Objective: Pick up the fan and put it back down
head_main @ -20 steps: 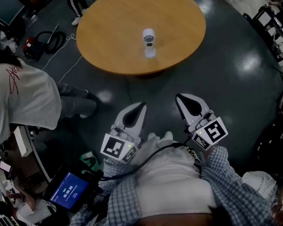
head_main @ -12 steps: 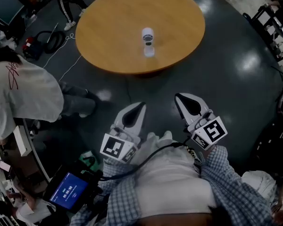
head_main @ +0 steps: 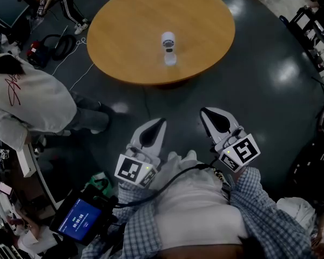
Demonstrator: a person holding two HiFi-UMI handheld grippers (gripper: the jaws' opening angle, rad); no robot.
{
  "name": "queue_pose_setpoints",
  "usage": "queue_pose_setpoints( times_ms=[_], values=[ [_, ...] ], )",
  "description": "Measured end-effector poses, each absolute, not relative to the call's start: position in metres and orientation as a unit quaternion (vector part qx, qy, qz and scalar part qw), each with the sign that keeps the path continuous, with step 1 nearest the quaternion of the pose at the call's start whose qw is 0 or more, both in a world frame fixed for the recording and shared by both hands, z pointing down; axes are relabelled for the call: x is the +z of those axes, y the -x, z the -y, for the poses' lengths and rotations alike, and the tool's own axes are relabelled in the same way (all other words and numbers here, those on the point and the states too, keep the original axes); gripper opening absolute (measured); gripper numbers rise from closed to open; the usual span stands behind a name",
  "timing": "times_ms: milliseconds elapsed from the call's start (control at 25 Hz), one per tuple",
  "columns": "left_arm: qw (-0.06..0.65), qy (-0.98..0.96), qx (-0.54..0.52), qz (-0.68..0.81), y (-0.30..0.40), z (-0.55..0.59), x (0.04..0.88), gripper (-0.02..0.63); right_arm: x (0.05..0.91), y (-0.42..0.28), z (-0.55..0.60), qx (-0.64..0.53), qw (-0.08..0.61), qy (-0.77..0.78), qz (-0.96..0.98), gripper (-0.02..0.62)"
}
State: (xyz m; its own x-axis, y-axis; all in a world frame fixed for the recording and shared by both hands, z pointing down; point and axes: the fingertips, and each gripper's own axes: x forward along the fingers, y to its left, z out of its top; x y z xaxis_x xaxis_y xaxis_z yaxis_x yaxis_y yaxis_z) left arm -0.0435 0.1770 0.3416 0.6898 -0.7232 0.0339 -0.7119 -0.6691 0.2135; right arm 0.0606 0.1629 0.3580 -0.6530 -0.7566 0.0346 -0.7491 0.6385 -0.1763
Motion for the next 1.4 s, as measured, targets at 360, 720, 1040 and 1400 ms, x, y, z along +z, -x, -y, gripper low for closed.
queue_pose_setpoints(
  times_ms=[360, 720, 1040, 1400],
  values=[
    [0.095, -0.903, -0.025, 0.417, 0.025, -0.179, 0.334, -0.002, 0.355, -0.093, -0.166, -0.098, 0.034, 0.41, -0.906, 0.003],
    [0.076, -0.894, -0.01, 0.442, 0.031, -0.165, 0.335, 0.0, 0.366, -0.105, -0.152, -0.099, 0.03, 0.4, -0.911, 0.003],
    [0.07, -0.897, -0.013, 0.436, 0.034, -0.112, 0.34, 0.0, 0.37, -0.093, -0.104, -0.077, 0.019, 0.389, -0.918, 0.003],
    [0.052, -0.917, 0.0, 0.394, 0.06, -0.011, 0.345, 0.0, 0.387, -0.044, 0.002, -0.062, -0.002, 0.372, -0.926, 0.051]
  ],
)
